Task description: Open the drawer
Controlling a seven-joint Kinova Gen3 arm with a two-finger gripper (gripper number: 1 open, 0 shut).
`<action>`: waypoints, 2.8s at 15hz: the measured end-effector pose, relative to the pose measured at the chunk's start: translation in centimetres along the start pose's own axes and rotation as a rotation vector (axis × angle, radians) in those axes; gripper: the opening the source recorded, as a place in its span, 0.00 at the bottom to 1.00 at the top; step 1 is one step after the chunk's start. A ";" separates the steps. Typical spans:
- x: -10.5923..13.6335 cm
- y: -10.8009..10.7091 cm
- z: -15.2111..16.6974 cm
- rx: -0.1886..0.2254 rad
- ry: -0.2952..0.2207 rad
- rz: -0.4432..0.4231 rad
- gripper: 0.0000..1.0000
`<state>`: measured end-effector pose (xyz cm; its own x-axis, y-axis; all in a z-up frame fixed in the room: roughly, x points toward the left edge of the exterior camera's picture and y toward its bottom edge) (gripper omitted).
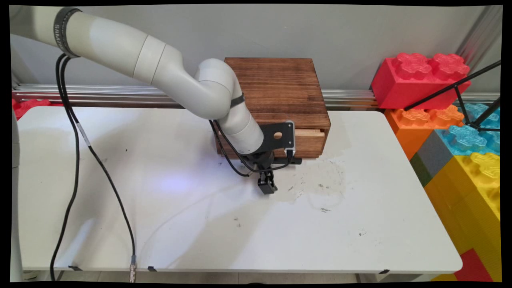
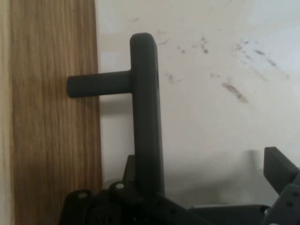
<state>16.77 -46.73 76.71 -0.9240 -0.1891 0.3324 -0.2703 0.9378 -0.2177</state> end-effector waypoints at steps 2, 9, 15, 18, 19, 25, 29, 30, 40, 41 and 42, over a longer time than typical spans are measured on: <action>0.0 0.5 0.0 -0.010 0.004 0.002 1.00; -0.3 3.0 -0.6 -0.062 0.013 0.017 1.00; -0.6 5.4 -1.3 -0.092 0.025 0.021 1.00; -0.3 6.7 -1.7 -0.095 0.043 0.011 1.00; -0.2 7.1 -1.8 -0.096 0.050 0.005 1.00; 0.5 9.6 -2.5 -0.099 0.078 -0.022 1.00; 0.8 10.9 -3.1 -0.102 0.090 -0.032 1.00; 0.9 11.1 -3.3 -0.104 0.092 -0.035 1.00; 0.0 12.8 -5.2 -0.126 0.100 -0.058 1.00; -0.1 13.0 -5.4 -0.128 0.099 -0.059 1.00; -0.3 13.2 -5.5 -0.131 0.099 -0.060 1.00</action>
<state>14.97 -32.73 78.83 -0.8743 -0.2229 0.4312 -0.2809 0.9568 -0.0750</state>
